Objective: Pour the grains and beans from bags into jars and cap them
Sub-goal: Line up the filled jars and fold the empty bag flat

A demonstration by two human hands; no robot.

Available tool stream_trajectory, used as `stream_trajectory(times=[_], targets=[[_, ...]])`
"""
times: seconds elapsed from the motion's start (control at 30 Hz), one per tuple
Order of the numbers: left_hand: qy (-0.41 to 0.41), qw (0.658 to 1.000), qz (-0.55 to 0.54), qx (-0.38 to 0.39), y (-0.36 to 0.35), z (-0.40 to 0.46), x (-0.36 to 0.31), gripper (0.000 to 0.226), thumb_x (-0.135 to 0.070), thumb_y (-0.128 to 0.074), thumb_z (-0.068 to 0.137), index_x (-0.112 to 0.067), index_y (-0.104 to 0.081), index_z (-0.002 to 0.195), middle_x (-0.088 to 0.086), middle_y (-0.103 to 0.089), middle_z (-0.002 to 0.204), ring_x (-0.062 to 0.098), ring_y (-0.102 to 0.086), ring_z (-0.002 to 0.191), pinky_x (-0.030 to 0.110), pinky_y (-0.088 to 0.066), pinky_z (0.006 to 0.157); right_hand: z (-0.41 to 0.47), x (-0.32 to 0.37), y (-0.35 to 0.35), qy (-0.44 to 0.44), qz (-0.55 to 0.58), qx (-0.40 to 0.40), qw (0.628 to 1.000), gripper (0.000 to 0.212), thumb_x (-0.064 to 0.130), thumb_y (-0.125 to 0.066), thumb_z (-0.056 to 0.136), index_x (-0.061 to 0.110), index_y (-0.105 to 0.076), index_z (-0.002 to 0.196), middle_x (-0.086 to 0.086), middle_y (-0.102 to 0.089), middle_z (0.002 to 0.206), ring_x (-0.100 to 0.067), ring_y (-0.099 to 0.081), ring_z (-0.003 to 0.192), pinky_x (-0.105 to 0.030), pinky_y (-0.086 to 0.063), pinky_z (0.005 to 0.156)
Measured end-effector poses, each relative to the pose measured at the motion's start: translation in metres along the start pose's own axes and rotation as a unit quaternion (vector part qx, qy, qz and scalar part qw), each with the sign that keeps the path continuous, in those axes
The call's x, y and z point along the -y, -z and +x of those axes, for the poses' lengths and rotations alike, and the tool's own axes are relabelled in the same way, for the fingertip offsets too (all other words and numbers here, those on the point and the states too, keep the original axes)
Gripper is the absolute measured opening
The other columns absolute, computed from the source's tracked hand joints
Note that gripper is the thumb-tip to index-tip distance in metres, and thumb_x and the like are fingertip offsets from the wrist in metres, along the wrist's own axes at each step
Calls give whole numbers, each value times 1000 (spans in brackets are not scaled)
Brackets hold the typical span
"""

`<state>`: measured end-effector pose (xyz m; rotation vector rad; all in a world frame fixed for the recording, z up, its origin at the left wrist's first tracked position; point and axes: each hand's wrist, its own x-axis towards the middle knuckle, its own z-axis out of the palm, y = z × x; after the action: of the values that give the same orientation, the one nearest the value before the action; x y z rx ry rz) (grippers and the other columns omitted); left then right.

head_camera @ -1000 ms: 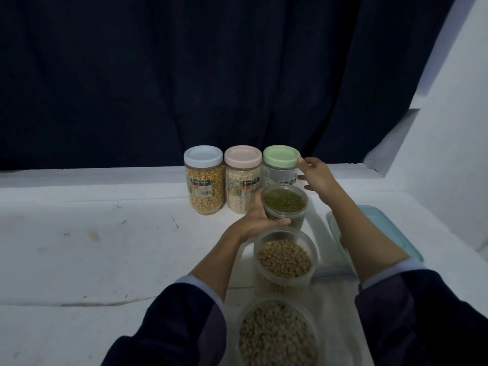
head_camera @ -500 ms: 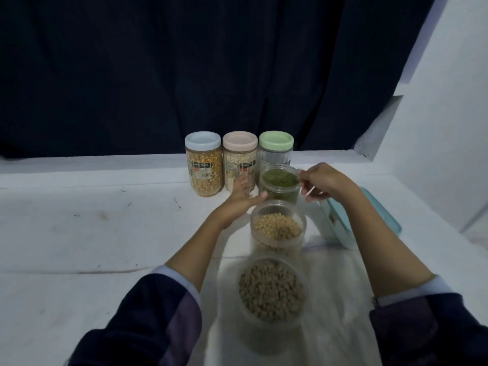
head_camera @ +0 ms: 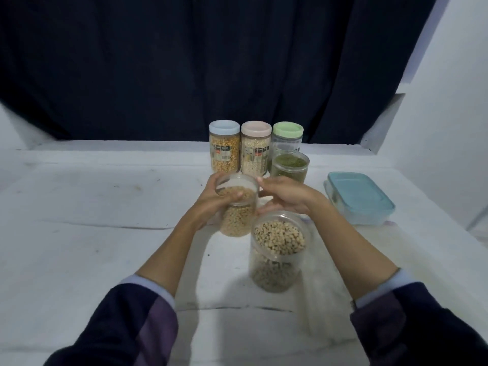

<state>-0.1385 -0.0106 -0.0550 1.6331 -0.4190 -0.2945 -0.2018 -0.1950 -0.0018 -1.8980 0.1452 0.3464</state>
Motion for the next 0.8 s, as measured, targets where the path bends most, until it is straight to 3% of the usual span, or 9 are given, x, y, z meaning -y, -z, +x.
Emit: stream_trajectory(times=[0.1,0.17,0.23,0.3,0.4,0.47,0.6,0.7,0.8], targets=[[2,995,-4,-95,18,-12,4,69,-22,-74,79,-21,-35,136,-2,-43,133,19,-48,119,21,-44,83,-11,4,-16,56,-75,7,996,37,41,-50,95,17,-54,124,-5,-55,135,-24,-65,108,-42,-52,93],[-2,988,-3,-151,20,-17,7,70,-19,-71,83,-21,-32,140,-3,-42,133,17,-45,116,24,-41,85,-26,8,-16,102,-177,-15,979,43,43,-53,94,19,-51,130,0,-55,134,-18,-57,118,-36,-48,97],[-7,983,-18,-183,19,-20,9,73,-17,-70,84,-21,-28,143,-3,-39,132,16,-43,115,27,-38,88,-46,11,-9,105,-278,22,955,63,46,-61,87,26,-39,142,5,-39,148,-17,-39,135,-38,-37,109],[-6,981,-32,-192,16,-23,9,74,-16,-68,85,-23,-25,144,-5,-37,129,15,-42,113,28,-37,88,-62,11,-4,37,-356,110,927,88,44,-71,79,32,-19,150,8,-14,158,-18,-20,143,-38,-28,115],[-6,980,-32,-198,14,-26,10,71,-17,-67,86,-27,-25,143,-6,-36,126,15,-41,112,30,-36,89,-68,4,-8,-6,-495,159,854,118,36,-84,68,35,1,151,9,-1,159,-22,-12,145,-40,-27,115],[-3,979,-37,-202,13,-25,11,74,-16,-67,86,-26,-22,143,-6,-35,126,15,-40,112,31,-36,89,-65,-1,-15,11,-508,128,852,125,28,-88,63,37,2,150,7,-4,157,-24,-14,144,-44,-31,113],[31,970,-64,-232,14,-18,19,88,-19,-73,81,-22,-13,145,-1,-36,130,18,-43,115,33,-38,95,-55,-11,-21,72,-386,18,920,105,19,-85,66,28,-19,147,5,-14,148,-21,-20,138,-42,-33,111],[92,957,-59,-270,12,-12,25,101,-39,-79,69,-25,-14,145,9,-31,143,30,-39,129,49,-37,107,-41,-15,-32,119,-442,-127,880,75,31,-78,75,23,-41,140,-1,-20,145,-22,-18,133,-43,-26,112],[127,947,-80,-285,6,-8,26,107,-55,-74,53,-19,-23,140,12,-38,140,31,-43,126,51,-41,104,-21,-17,-44,129,-494,-223,830,64,37,-68,84,17,-44,140,-6,-33,139,-23,-29,128,-40,-31,107]])
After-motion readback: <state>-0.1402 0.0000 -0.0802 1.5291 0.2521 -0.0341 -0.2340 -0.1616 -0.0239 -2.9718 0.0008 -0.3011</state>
